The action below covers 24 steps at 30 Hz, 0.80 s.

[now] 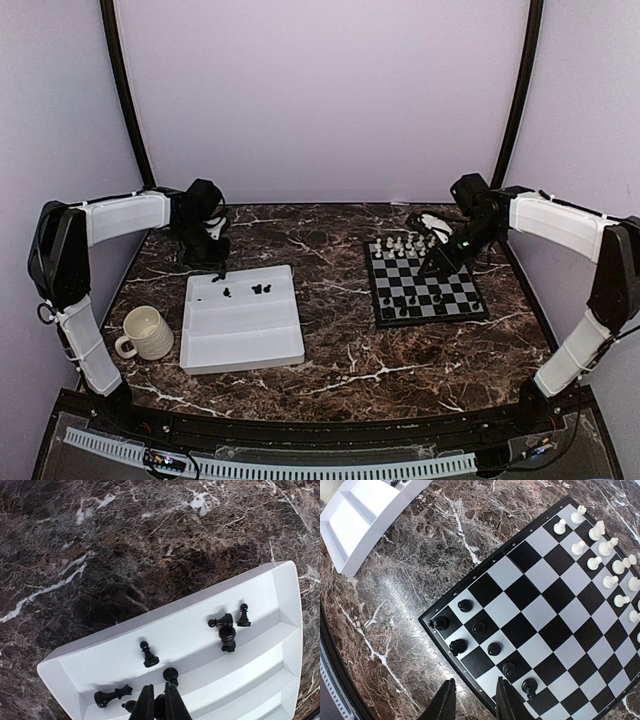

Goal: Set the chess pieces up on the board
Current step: Pick up the bishop from the storage box, then pass from the left arm to the right

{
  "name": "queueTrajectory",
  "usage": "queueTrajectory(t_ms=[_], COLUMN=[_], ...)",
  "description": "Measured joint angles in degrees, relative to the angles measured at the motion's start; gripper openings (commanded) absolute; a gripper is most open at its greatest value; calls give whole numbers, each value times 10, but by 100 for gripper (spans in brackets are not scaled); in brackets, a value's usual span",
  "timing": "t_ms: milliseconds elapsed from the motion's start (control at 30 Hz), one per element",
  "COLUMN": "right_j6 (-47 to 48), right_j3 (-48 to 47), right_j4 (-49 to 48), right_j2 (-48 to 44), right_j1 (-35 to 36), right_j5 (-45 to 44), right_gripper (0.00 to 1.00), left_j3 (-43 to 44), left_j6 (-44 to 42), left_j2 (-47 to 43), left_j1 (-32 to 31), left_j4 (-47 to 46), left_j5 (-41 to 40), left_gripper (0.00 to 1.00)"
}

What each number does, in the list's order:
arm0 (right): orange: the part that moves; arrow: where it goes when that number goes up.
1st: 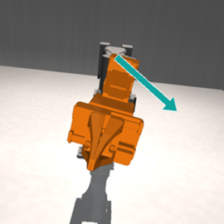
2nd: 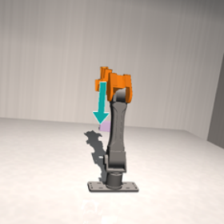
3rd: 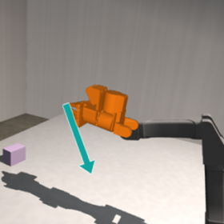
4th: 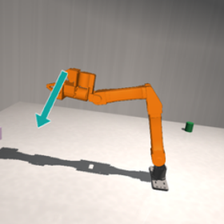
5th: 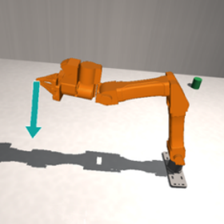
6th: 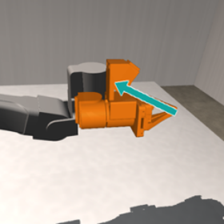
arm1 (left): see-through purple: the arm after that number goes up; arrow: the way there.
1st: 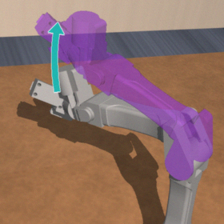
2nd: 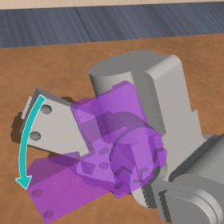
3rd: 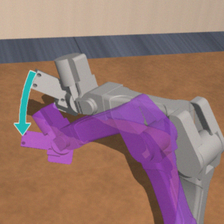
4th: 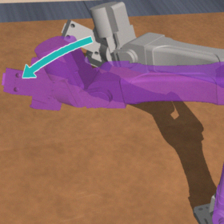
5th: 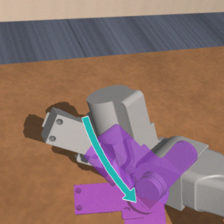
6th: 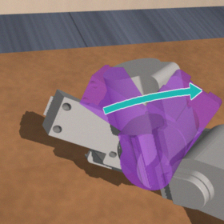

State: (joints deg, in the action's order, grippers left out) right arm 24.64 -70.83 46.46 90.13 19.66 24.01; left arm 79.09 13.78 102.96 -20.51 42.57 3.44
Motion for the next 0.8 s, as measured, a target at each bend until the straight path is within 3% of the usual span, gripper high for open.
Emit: queueTrajectory(t_ms=[333,633,800], right_j6=[-59,-209,-343], right_j3=[-70,-145,-165], right_j4=[-49,-196,-287], right_j2=[20,129,213], right_j1=[4,80,122], right_j5=[80,192,263], right_gripper=[31,32,33], left_j3=[-64,-141,-217], left_j6=[78,202,271], left_j2=[-33,-122,-155], left_j1=[0,0,0], left_j4=[-113,-304,-434], left_j5=[90,183,222], left_gripper=[6,6,6])
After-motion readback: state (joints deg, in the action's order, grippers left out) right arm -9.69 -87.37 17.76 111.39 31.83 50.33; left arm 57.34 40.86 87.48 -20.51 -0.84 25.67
